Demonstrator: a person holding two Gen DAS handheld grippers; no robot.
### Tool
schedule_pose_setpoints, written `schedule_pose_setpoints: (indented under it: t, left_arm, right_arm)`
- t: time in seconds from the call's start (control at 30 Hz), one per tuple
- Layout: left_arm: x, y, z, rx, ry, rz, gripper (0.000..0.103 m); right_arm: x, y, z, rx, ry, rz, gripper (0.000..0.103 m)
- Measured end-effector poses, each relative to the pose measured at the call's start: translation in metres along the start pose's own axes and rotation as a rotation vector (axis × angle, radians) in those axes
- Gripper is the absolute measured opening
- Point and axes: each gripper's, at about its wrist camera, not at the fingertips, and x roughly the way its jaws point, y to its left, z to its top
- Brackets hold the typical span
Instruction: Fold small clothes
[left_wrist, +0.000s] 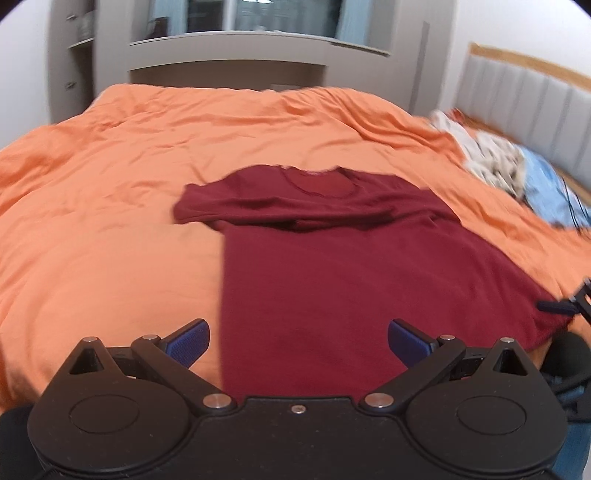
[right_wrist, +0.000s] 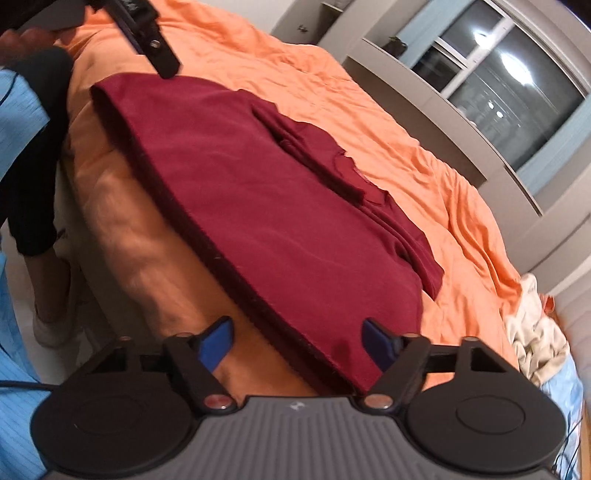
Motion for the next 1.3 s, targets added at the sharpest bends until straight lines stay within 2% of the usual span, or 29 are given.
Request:
schedule_pose_setpoints:
  t: [0.03, 0.1, 0.13, 0.2, 0.37, 0.57, 0.67, 0.73, 0.87, 0.93, 1.0, 1.03, 1.1, 1.13, 1.2, 1.23, 1.27, 1.3]
  left_arm:
    - [0.002, -0.005, -0.001, 0.029, 0.005, -0.008, 0.103]
    - [0.004, -0.015, -0.006, 0.077, 0.005, -0.023, 0.103]
    - [0.005, -0.019, -0.009, 0.100, 0.005, -0.029, 0.103]
    - [0.006, -0.026, -0.015, 0.140, 0.010, -0.039, 0.103]
    - [-0.002, -0.038, -0.023, 0.254, -0.021, -0.135, 0.103]
    - [0.004, -0.063, -0.038, 0.397, -0.036, -0.145, 0.103]
    - [0.016, -0.069, -0.042, 0.416, -0.032, -0.097, 0.102]
    - [0.023, -0.067, -0.043, 0.426, -0.025, -0.045, 0.096]
    - [0.026, -0.052, -0.043, 0.425, -0.003, 0.059, 0.077]
    - [0.020, -0.042, -0.045, 0.419, -0.026, 0.103, 0.063]
    - [0.015, -0.032, -0.045, 0.405, -0.052, 0.145, 0.045]
    - [0.012, -0.026, -0.043, 0.391, -0.065, 0.153, 0.040]
    - [0.007, -0.015, -0.039, 0.349, -0.085, 0.144, 0.017]
    - [0.004, -0.008, -0.036, 0.311, -0.094, 0.124, 0.014]
    - [0.000, 0.000, -0.029, 0.243, -0.113, 0.094, 0.007]
    - [-0.002, 0.002, -0.026, 0.224, -0.122, 0.082, 0.005]
    - [-0.003, 0.002, -0.023, 0.220, -0.132, 0.078, 0.005]
    - [-0.004, 0.001, -0.020, 0.223, -0.148, 0.082, 0.005]
  right_arm:
    - [0.000, 0.001, -0.002, -0.005, -0.010, 0.002, 0.063]
    - [-0.001, 0.000, -0.001, 0.017, -0.026, 0.003, 0.044]
    - [-0.001, -0.003, -0.001, 0.039, -0.035, 0.005, 0.041]
    - [-0.002, -0.011, 0.002, 0.089, -0.054, 0.025, 0.019]
    - [-0.008, -0.045, 0.013, 0.267, -0.095, 0.110, 0.007]
    - [-0.009, -0.088, 0.022, 0.488, -0.134, 0.179, 0.006]
    - [-0.009, -0.098, 0.026, 0.516, -0.151, 0.186, 0.006]
    - [-0.008, -0.102, 0.027, 0.514, -0.157, 0.177, 0.006]
    - [-0.010, -0.105, 0.025, 0.540, -0.165, 0.168, 0.006]
    - [-0.011, -0.108, 0.022, 0.562, -0.170, 0.164, 0.006]
    - [-0.012, -0.108, 0.019, 0.579, -0.169, 0.165, 0.006]
    - [-0.011, -0.107, 0.018, 0.580, -0.167, 0.166, 0.006]
    - [-0.011, -0.102, 0.013, 0.567, -0.155, 0.173, 0.008]
    - [-0.011, -0.097, 0.010, 0.552, -0.144, 0.176, 0.010]
    - [-0.011, -0.083, 0.004, 0.495, -0.100, 0.162, 0.028]
    - [-0.010, -0.076, 0.001, 0.462, -0.076, 0.147, 0.032]
    - [-0.009, -0.068, -0.002, 0.433, -0.056, 0.137, 0.042]
    - [-0.009, -0.061, -0.007, 0.412, -0.031, 0.125, 0.055]
